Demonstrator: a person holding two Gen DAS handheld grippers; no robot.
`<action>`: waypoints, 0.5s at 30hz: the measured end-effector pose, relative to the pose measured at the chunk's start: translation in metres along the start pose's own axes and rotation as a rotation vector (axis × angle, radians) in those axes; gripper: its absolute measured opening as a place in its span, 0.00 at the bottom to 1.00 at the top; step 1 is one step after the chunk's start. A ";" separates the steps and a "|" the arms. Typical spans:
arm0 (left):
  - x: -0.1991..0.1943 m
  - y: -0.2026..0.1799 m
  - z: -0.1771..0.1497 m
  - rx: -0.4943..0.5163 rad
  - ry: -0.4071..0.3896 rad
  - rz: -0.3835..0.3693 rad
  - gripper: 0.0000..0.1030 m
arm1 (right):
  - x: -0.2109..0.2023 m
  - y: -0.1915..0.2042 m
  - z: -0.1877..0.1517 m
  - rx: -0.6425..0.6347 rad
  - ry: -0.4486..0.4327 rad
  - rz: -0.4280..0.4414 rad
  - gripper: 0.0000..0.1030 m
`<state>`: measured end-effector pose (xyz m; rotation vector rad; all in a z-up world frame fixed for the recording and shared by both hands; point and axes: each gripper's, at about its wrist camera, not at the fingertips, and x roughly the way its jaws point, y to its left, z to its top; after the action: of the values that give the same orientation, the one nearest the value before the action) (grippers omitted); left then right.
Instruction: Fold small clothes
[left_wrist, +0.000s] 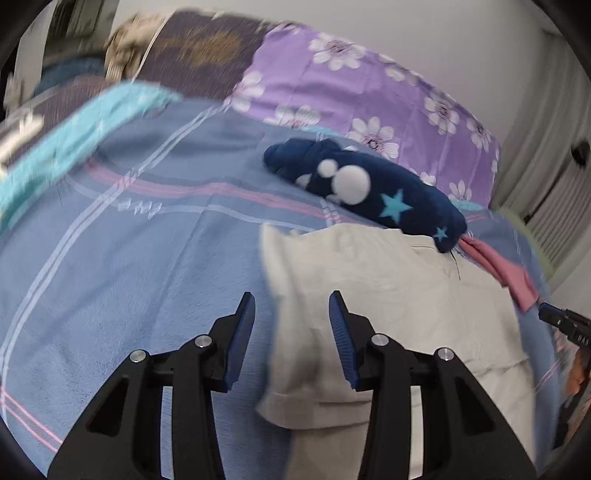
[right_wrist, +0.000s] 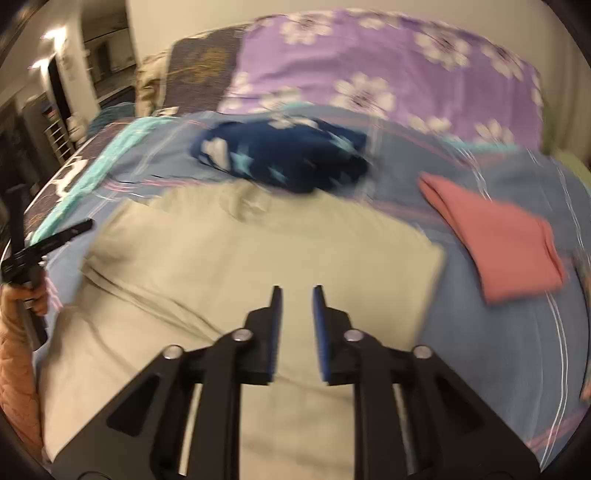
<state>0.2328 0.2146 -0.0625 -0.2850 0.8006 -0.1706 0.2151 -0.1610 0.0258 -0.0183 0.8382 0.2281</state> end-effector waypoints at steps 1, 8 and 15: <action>0.006 0.007 0.002 -0.008 0.017 -0.006 0.41 | 0.003 0.008 0.008 -0.008 0.000 0.009 0.33; 0.044 0.033 -0.013 -0.099 0.073 -0.284 0.41 | 0.053 0.104 0.082 -0.080 0.092 0.104 0.33; 0.035 0.036 -0.019 -0.168 -0.004 -0.479 0.41 | 0.123 0.196 0.120 -0.187 0.217 0.126 0.37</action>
<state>0.2444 0.2356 -0.1104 -0.6343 0.7331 -0.5530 0.3418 0.0666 0.0299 -0.1684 1.0328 0.4287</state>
